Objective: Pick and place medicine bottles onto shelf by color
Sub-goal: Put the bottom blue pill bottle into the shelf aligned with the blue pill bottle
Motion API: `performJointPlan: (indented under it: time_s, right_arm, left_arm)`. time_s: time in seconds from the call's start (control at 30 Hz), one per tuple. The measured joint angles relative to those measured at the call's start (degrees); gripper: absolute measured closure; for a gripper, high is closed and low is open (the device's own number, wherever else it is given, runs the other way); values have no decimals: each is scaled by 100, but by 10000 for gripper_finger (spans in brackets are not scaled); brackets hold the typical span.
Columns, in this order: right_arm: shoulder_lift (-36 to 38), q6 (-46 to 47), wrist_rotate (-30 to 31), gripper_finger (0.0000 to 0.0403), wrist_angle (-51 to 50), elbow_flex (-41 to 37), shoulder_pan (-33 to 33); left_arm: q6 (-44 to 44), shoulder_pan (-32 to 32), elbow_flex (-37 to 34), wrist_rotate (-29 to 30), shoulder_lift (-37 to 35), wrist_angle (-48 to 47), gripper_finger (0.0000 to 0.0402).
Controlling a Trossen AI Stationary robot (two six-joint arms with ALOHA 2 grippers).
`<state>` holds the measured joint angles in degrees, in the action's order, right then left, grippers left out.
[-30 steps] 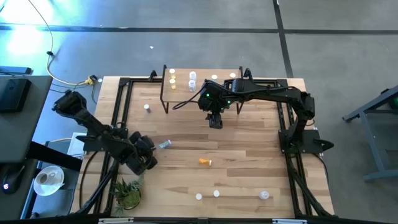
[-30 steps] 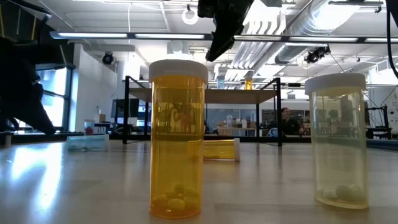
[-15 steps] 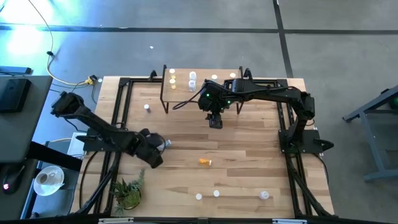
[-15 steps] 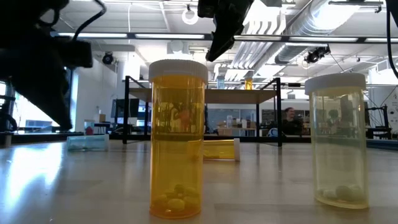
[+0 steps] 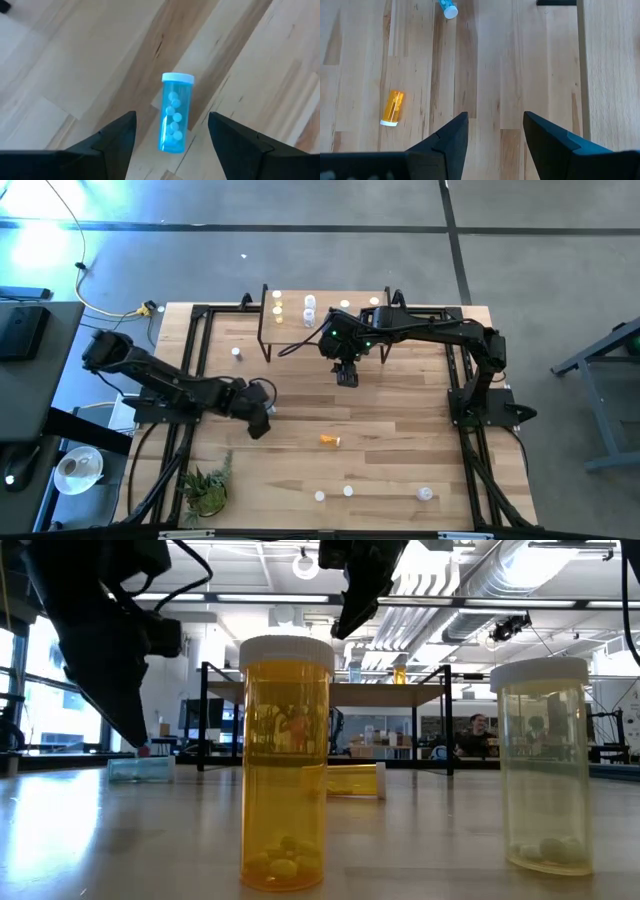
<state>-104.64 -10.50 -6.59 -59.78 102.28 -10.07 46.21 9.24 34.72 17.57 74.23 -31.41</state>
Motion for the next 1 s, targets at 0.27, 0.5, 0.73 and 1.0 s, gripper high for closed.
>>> performJointPlan:
  time_s: [0.27,0.5,0.73,1.0]
  right_arm:
    - [0,0,0,221,-26,0,0]
    - [1,0,1,221,-41,-2,0]
    - [1,0,0,221,-78,-2,0]
    - [23,-33,2,221,-141,-4,-2]
  left_arm:
    - [-144,-73,-1,-351,378,71,163]
    - [-146,-73,-2,-393,681,143,163]
    - [-146,-73,-2,-456,785,180,192]
    - [-345,-73,-2,-456,788,239,293]
